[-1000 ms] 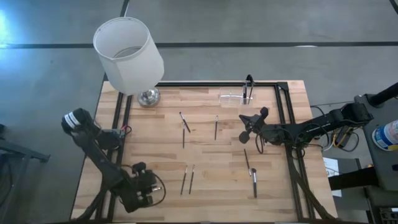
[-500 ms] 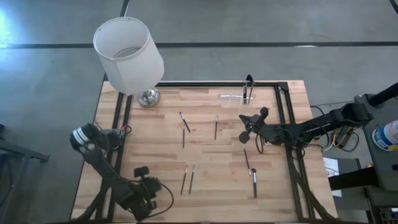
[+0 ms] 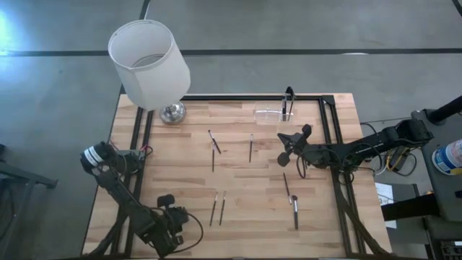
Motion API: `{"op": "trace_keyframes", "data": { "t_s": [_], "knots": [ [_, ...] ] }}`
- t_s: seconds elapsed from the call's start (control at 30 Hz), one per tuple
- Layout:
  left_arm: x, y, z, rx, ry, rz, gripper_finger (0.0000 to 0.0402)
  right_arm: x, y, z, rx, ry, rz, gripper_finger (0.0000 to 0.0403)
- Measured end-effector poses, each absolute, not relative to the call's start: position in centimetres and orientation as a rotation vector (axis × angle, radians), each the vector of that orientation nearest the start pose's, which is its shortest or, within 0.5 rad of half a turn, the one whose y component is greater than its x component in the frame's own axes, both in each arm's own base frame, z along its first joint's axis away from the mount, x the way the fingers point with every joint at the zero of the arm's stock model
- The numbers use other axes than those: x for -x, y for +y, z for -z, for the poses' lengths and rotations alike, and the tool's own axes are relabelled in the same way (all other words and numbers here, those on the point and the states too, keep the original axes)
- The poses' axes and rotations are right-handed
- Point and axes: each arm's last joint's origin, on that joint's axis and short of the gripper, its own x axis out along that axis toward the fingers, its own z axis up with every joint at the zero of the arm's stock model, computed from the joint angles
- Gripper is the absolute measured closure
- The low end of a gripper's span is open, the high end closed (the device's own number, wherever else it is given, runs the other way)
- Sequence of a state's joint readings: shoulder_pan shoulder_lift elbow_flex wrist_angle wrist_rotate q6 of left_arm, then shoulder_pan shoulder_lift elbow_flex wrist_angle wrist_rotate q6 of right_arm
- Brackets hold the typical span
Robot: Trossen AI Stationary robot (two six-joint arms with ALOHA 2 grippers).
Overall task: Put items in baskets/containers
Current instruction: Put the foundation brush into the transparent organizer
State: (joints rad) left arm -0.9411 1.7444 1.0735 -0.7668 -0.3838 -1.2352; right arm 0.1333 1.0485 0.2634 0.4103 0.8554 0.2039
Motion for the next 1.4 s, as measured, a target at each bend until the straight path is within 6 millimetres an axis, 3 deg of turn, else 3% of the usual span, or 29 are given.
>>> {"op": "trace_keyframes", "data": {
  "t_s": [0.33,0.67,0.9,1.17,1.4],
  "knots": [
    [-19.1,-24.1,-14.7,0.170,1.218,-0.310,0.0280,-18.6,0.3,-17.0,-0.012,0.262,0.743,0.0391],
    [-19.0,-23.9,-14.4,0.162,1.222,-0.304,0.0387,-18.6,0.3,-17.0,-0.011,0.263,0.743,0.0391],
    [-18.8,-23.6,-14.6,0.099,1.209,-0.291,0.0390,-18.6,0.3,-17.0,-0.011,0.263,0.743,0.0391],
    [-18.3,-22.4,-17.1,0.064,0.995,-0.318,0.0401,-18.6,0.3,-17.0,-0.010,0.264,0.742,0.0391],
    [-17.4,-20.2,-18.9,0.033,0.658,-0.303,0.0400,-18.5,0.3,-16.8,-0.003,0.272,0.741,0.0391]
  ]
}}
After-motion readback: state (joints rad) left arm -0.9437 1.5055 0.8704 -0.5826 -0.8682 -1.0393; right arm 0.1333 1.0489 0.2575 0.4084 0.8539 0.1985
